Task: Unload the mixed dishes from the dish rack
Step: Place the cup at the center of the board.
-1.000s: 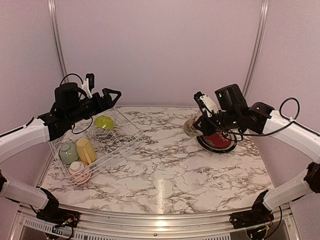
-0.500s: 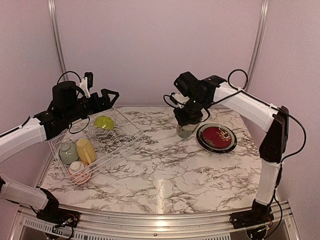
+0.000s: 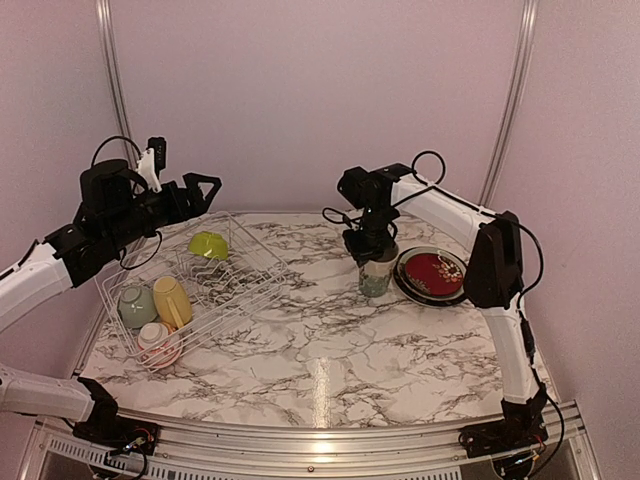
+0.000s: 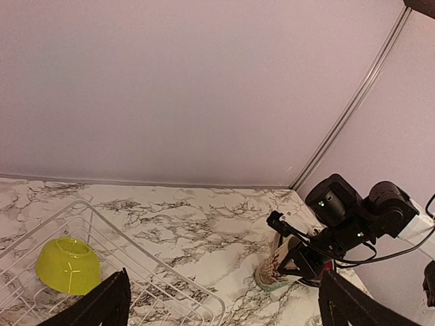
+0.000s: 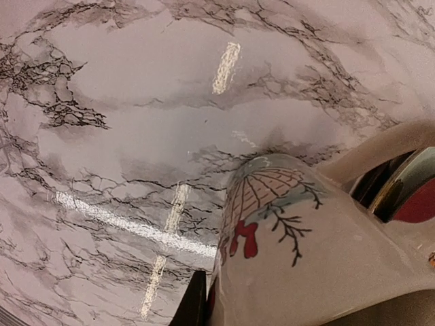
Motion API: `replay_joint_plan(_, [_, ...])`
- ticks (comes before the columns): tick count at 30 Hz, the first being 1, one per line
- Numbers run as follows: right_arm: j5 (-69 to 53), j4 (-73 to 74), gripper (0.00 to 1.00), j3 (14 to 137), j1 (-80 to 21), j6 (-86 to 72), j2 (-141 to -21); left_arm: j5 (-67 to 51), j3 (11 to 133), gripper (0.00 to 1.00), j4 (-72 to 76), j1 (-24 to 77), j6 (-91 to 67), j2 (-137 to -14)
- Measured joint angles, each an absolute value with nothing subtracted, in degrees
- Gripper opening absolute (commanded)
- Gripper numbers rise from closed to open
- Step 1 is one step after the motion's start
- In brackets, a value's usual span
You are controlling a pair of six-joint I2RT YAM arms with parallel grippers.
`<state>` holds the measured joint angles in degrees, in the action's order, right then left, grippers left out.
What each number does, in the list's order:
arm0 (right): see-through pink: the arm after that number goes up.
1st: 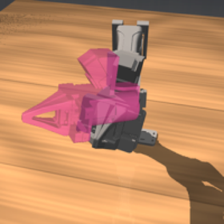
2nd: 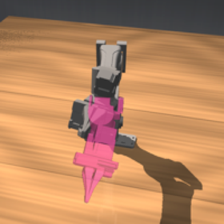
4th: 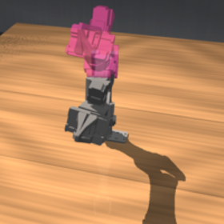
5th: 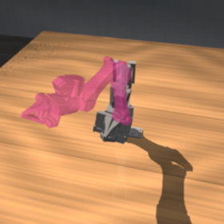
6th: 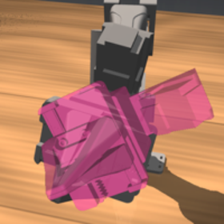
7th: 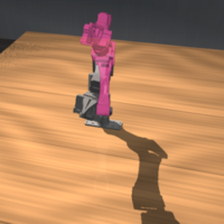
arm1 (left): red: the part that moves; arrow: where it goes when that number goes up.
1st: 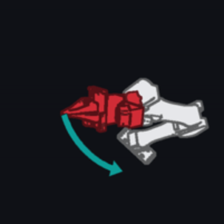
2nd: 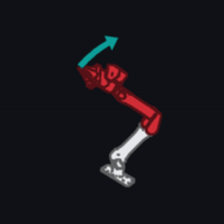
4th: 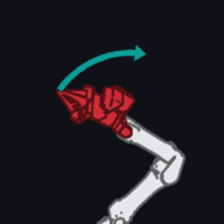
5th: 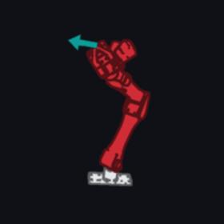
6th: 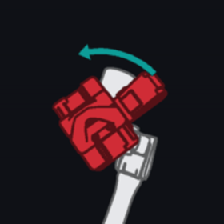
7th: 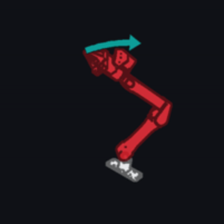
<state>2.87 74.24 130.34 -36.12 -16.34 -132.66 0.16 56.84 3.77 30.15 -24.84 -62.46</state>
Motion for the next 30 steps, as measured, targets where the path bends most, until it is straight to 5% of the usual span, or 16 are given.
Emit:
replay_joint_plan(4, [2.9, 74.2, 0.04, 130.4, -36.1, -16.4, -132.9, 0.3, 56.8, 0.99, 3.0, 30.2, -24.4, -62.7])
replay_joint_plan(21, [4.5, 71.6, 0.51, 133.8, -36.3, -15.4, -131.0, 0.6, 57.7, 0.99, -3.4, 30.2, -22.2, -65.0])
replay_joint_plan(30, [5.9, 54.2, 0.58, 112.6, -38.6, -10.4, -104.4, 5.3, 61.0, 0.99, -12.0, 30.2, -19.2, -66.1])
